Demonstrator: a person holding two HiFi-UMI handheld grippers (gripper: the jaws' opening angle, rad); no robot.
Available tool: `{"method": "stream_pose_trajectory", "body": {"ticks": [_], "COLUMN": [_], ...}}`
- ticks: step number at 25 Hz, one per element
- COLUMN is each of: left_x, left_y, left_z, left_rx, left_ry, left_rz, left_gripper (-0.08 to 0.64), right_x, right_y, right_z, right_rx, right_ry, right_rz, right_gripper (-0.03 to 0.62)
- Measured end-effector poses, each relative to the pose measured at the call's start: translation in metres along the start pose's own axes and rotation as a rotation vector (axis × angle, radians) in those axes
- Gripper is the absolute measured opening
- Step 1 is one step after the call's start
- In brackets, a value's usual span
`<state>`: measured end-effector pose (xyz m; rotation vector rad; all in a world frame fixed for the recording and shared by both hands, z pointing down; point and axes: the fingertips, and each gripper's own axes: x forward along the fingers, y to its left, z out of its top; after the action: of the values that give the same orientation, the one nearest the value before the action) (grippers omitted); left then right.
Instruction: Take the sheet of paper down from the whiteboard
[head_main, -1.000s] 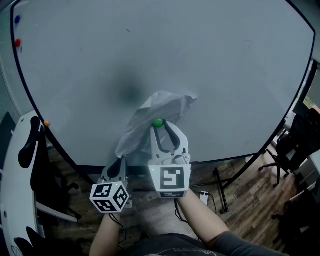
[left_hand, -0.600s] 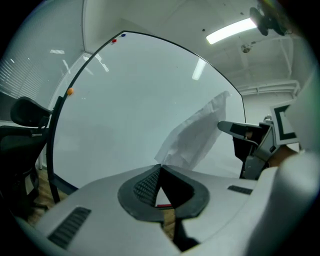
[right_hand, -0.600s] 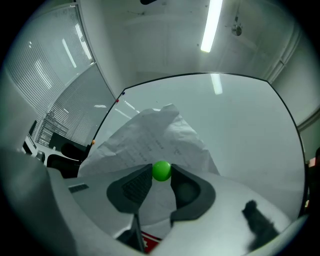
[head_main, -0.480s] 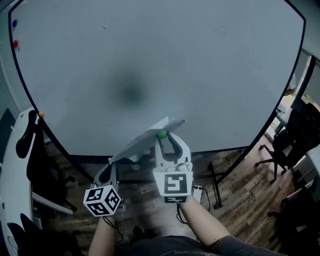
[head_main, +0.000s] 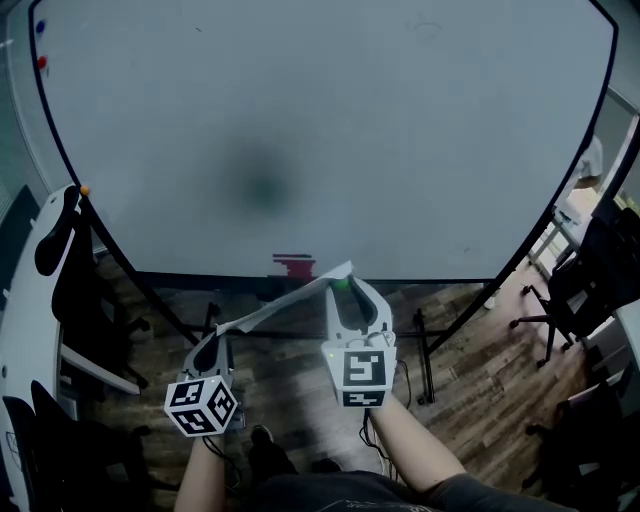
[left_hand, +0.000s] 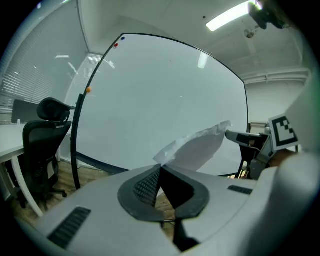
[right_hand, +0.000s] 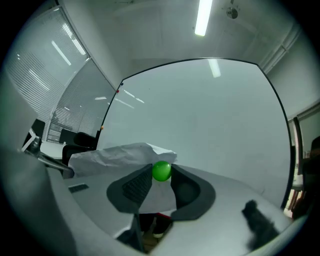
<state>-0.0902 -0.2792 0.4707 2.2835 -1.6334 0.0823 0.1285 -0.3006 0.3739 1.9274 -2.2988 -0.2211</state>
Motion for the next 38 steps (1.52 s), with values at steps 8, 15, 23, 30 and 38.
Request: {"method": "stream_pose_trajectory", "body": {"ticks": [8,15,23,30,38], "left_x": [-0.034,-0.053,-0.072,-0.113,-0.158], "left_y": [-0.013,-0.014,-0.004,0.001,-0.001], "left_z": [-0.032,-0.055,-0.069,-0.056,-0.039], "left_rx": [-0.008,0.033,0.073,0.093,0.158], "left_ry": [0.017,0.063,0.084,0.050,0.006], "left_rz": [0.083,0.139,0.131,0.081,0.004], "left_gripper": [0.012,0.011,0.012,0.012,0.011], "right_x": [-0.039,-0.063,-0.082,-0.112,-0.162], "right_y": [-0.028,-0.051,-0.014,0.039,0.093], "right_z": [-0.065,-0.074,-0.067,-0.049,-0.032], "right_rx": [-0.003,0.015,0.011,0.002,0.004], "right_ry": [0.108,0.098,0.086,0.075,0.067], "right_rz": [0.005,-0.002,0.045,0.060,0.061], "right_gripper": [0.124,0.124,0.124,0.124,0.124]}}
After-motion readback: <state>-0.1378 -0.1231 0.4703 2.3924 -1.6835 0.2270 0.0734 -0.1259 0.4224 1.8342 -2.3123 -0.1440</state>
